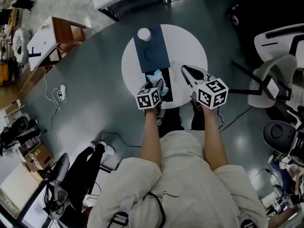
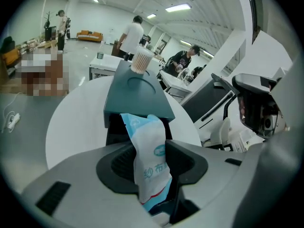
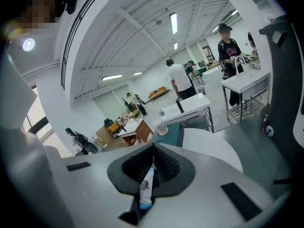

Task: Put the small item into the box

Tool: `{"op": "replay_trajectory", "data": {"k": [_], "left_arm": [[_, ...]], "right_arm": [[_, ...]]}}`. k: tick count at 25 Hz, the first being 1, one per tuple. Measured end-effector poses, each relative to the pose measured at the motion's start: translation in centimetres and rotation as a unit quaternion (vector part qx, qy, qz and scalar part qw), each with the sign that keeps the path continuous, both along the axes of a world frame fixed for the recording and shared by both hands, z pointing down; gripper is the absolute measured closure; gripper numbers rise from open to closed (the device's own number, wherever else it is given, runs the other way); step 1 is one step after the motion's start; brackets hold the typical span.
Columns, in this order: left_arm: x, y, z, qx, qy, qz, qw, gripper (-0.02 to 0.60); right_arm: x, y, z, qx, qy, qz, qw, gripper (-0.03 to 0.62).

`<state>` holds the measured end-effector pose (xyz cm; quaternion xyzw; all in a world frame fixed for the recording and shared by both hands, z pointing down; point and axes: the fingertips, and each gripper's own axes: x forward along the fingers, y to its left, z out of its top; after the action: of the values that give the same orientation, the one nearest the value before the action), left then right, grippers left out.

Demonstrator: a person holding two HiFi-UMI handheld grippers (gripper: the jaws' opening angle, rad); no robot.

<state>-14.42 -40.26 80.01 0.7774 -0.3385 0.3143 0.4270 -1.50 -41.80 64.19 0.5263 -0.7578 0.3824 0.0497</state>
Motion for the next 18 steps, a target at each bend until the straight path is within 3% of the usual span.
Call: {"op": "replay_trajectory", "data": {"k": [4, 18], "left_arm": [[0.7, 1.0, 1.3, -0.004, -0.022, 0.033, 0.9992, 0.402], [1.8, 1.9, 3.0, -0.030, -0.046, 0.049, 0.9973, 0.400]], "right_arm": [[0.4, 2.4, 0.6, -0.007, 0.007, 0.020, 1.000, 0.562], [4.5, 7.4, 1.5, -0.018, 0.007, 0.105, 0.994, 0.560]]}}
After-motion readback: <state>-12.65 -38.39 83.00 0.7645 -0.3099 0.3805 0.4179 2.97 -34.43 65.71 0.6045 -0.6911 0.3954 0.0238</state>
